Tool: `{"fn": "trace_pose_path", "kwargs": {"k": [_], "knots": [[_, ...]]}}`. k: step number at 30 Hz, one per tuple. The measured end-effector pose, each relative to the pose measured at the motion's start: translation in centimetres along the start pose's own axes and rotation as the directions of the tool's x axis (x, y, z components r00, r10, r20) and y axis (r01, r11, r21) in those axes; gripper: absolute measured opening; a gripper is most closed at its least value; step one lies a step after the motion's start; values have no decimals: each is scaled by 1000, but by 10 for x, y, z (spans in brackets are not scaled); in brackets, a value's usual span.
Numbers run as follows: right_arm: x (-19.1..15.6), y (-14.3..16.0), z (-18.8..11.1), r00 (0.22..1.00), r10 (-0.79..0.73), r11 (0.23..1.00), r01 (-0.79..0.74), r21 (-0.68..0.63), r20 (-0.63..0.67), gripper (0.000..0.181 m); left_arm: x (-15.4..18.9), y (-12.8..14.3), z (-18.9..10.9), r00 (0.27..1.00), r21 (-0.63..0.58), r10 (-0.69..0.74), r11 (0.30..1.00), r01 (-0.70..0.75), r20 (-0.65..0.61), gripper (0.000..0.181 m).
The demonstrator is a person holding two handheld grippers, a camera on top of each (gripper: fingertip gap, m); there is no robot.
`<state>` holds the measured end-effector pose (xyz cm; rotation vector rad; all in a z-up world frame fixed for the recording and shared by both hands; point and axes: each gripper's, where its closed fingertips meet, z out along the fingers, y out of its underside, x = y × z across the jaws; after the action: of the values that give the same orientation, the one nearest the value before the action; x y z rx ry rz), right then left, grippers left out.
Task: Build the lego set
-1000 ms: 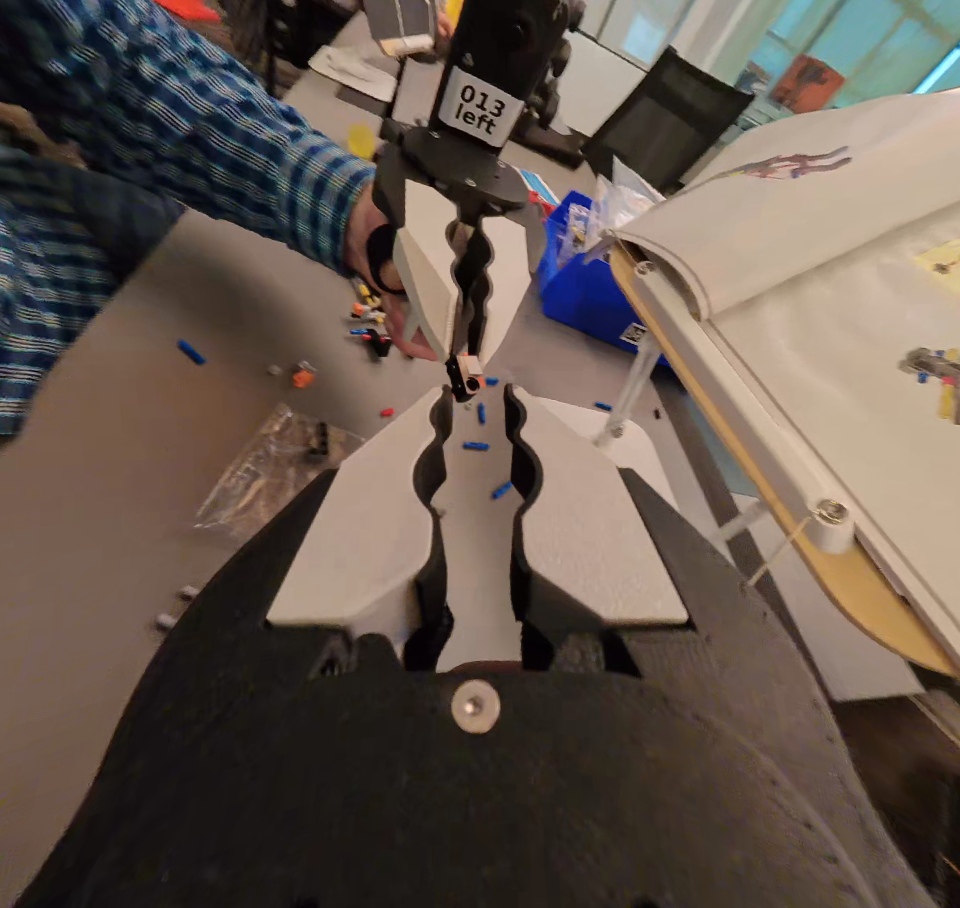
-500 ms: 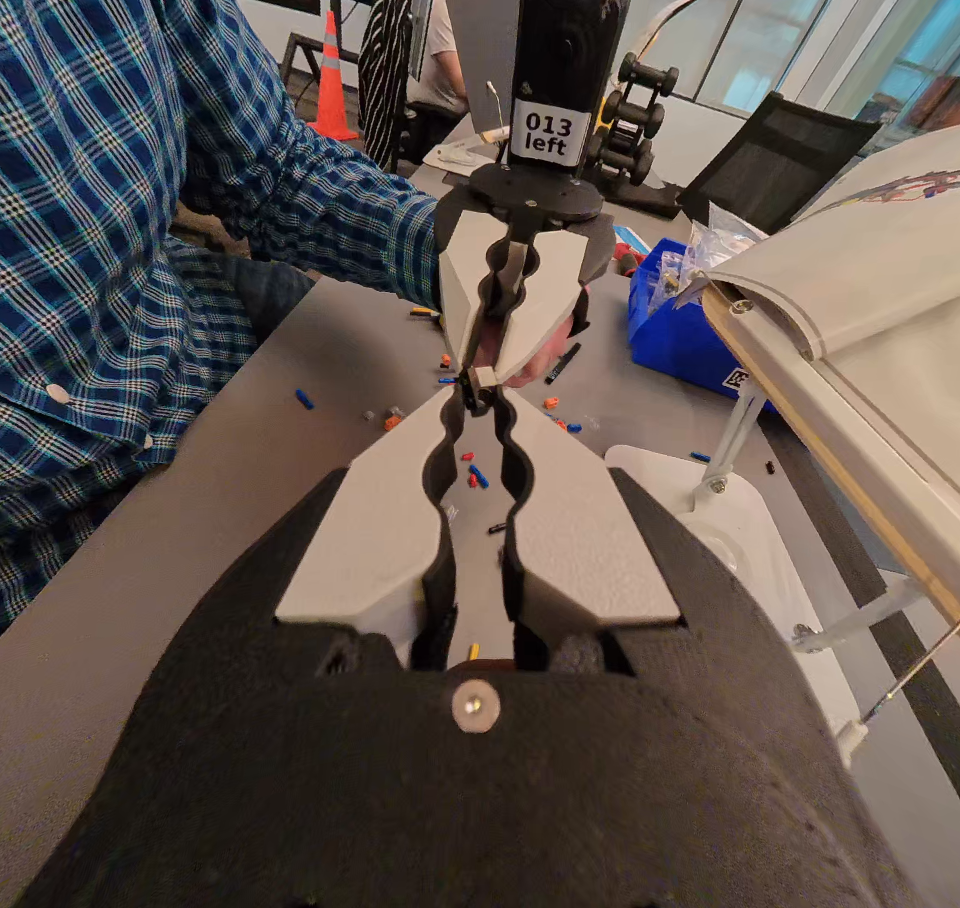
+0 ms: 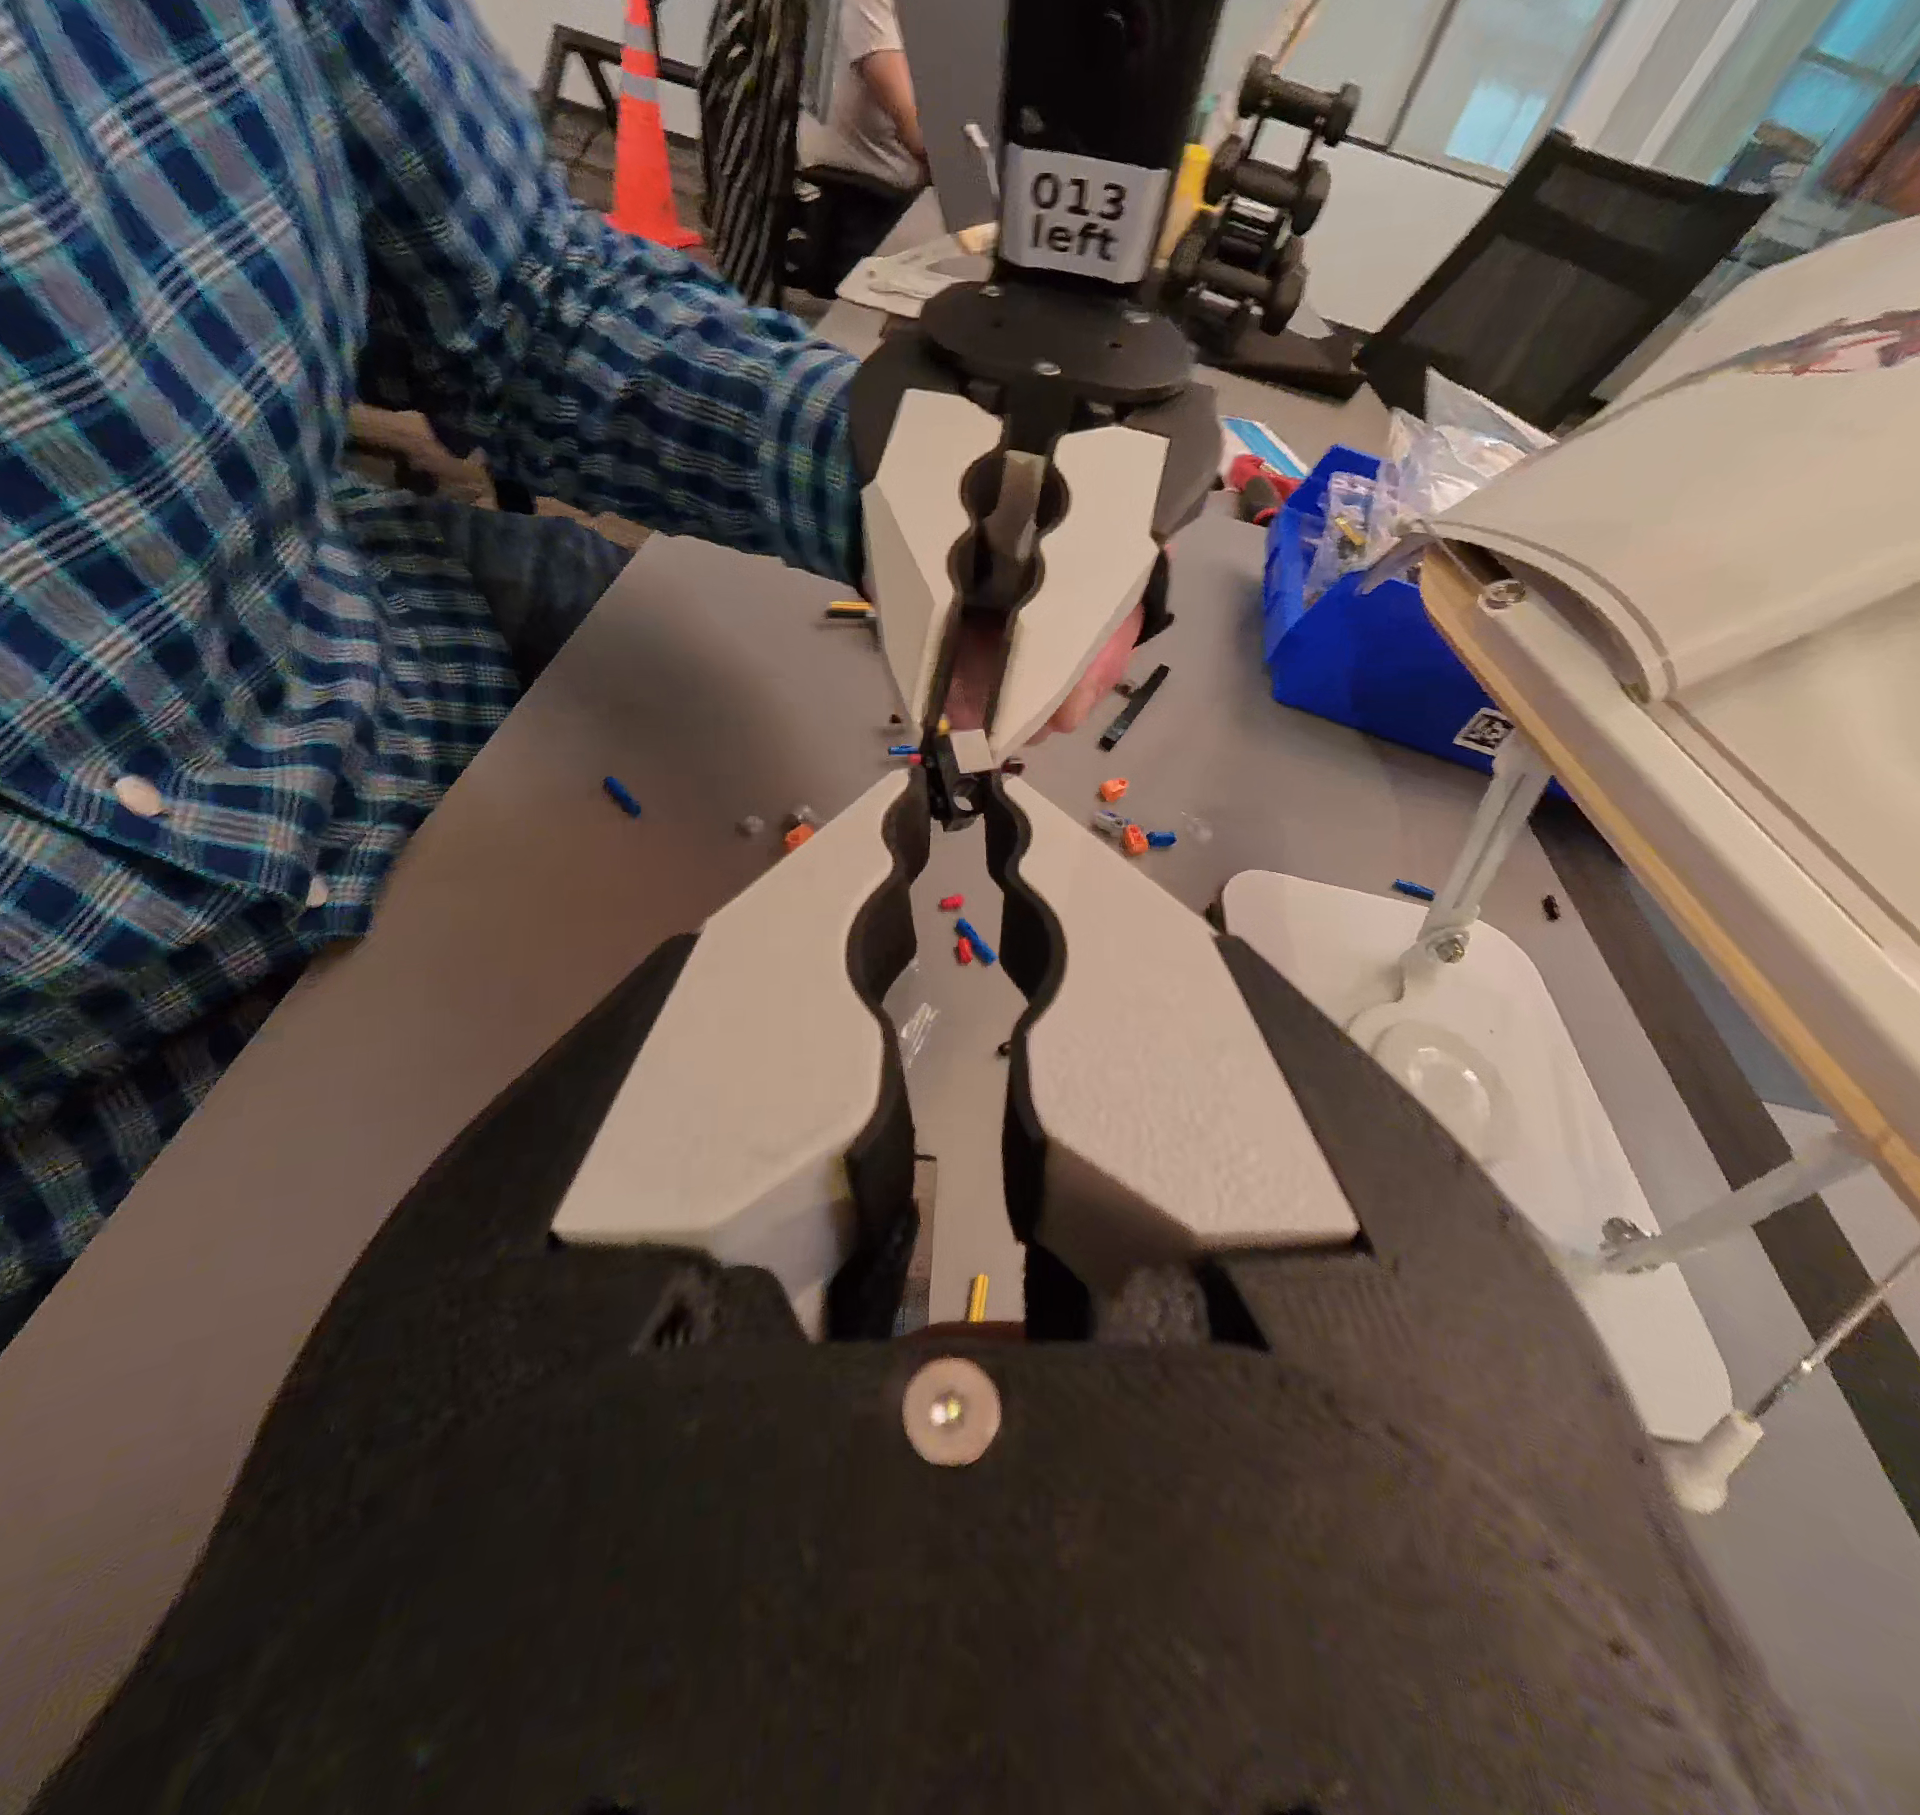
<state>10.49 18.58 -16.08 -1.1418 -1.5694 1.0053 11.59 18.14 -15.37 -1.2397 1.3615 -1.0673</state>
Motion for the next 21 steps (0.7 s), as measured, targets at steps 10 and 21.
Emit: {"fn": "trace_pose_path", "kwargs": {"k": [10, 21], "knots": [[3, -2, 15, 990, 67, 994, -78, -82, -127, 8, -1, 3, -12, 983, 0, -32, 999, 33, 182, 12], [1, 3, 34, 960, -76, 981, 23, -194, -269, 9, 1, 13, -28, 926, 136, -275, 960, 247, 261, 10]]}}
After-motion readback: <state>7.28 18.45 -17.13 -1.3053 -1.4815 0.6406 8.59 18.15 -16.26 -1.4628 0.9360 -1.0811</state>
